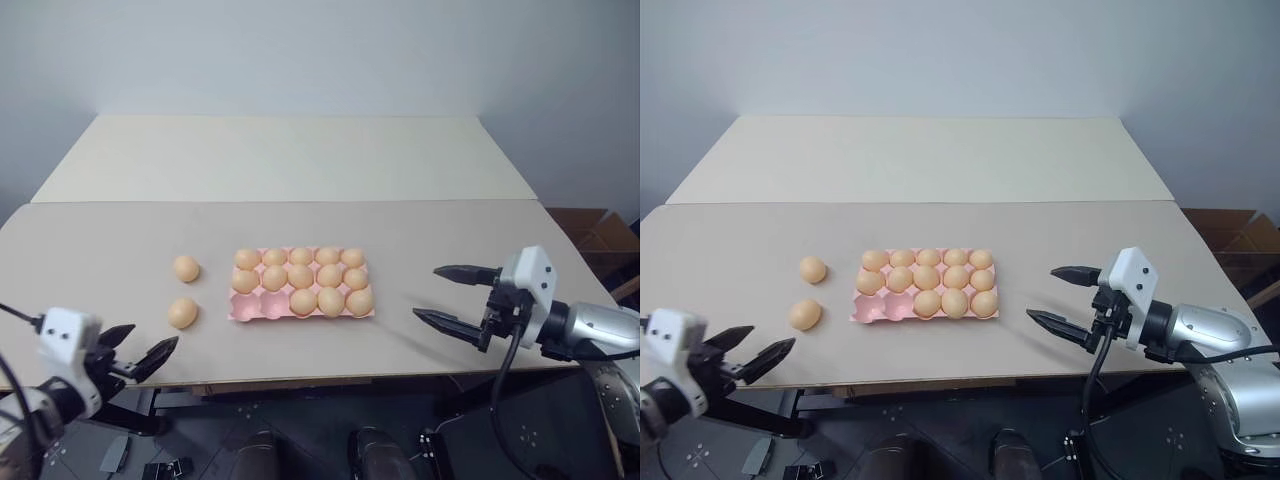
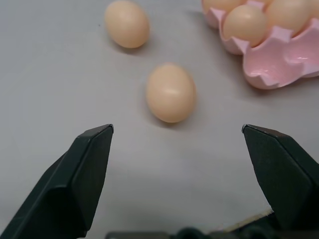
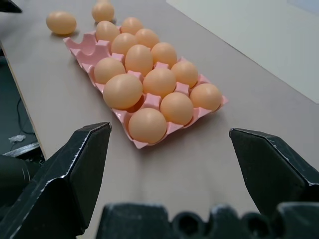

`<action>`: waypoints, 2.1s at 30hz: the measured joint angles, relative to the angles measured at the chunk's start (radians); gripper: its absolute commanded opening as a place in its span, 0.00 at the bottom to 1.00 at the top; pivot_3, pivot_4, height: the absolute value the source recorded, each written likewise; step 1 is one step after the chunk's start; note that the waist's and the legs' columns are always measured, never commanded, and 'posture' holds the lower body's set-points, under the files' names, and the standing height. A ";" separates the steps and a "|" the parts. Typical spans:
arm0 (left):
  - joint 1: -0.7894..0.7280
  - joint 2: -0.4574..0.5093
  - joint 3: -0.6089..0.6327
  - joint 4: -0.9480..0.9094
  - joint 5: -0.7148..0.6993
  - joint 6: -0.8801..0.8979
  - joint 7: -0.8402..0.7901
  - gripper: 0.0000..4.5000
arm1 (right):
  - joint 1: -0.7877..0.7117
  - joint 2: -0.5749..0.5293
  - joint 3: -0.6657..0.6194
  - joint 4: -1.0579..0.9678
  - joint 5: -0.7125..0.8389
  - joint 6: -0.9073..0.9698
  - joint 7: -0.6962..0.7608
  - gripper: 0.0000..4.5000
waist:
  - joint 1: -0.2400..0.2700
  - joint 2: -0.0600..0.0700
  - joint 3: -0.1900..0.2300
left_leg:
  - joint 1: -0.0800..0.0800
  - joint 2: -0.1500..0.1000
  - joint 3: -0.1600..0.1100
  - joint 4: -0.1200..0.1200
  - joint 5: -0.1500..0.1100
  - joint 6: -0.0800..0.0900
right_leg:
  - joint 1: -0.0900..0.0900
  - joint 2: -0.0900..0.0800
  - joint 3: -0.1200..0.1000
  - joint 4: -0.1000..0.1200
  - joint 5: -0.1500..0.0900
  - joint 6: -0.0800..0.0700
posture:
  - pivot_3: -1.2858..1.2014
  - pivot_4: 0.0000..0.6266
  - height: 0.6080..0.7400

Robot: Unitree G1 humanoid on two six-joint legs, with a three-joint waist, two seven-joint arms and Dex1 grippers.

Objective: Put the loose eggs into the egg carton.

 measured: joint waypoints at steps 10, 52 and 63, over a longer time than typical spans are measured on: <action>-0.271 -0.043 -0.228 0.131 0.086 0.139 0.190 0.73 | 0.000 -0.001 0.030 -0.033 0.013 0.000 -0.040 1.00 | 0.001 0.000 0.000 | -0.002 0.000 -0.001 0.000 0.000 0.000 | 0.000 0.001 0.000 -0.001 0.006 0.002 | 0.52 0.24 1.00; -0.410 0.111 -0.323 0.098 0.055 -0.054 -0.229 1.00 | 0.009 0.007 0.070 -0.117 0.056 0.018 -0.203 1.00 | -0.002 0.000 0.000 | -0.002 0.000 0.000 0.000 0.000 0.000 | 0.000 0.000 -0.001 -0.001 0.005 0.004 | 0.52 0.24 1.00; -0.012 0.166 0.236 0.175 0.005 -0.223 -0.504 1.00 | 0.001 -0.005 0.071 -0.073 0.057 0.004 -0.148 1.00 | 0.001 0.000 0.000 | -0.002 0.001 0.002 0.000 0.000 0.000 | -0.001 -0.002 -0.001 -0.002 -0.002 0.002 | 0.52 0.24 1.00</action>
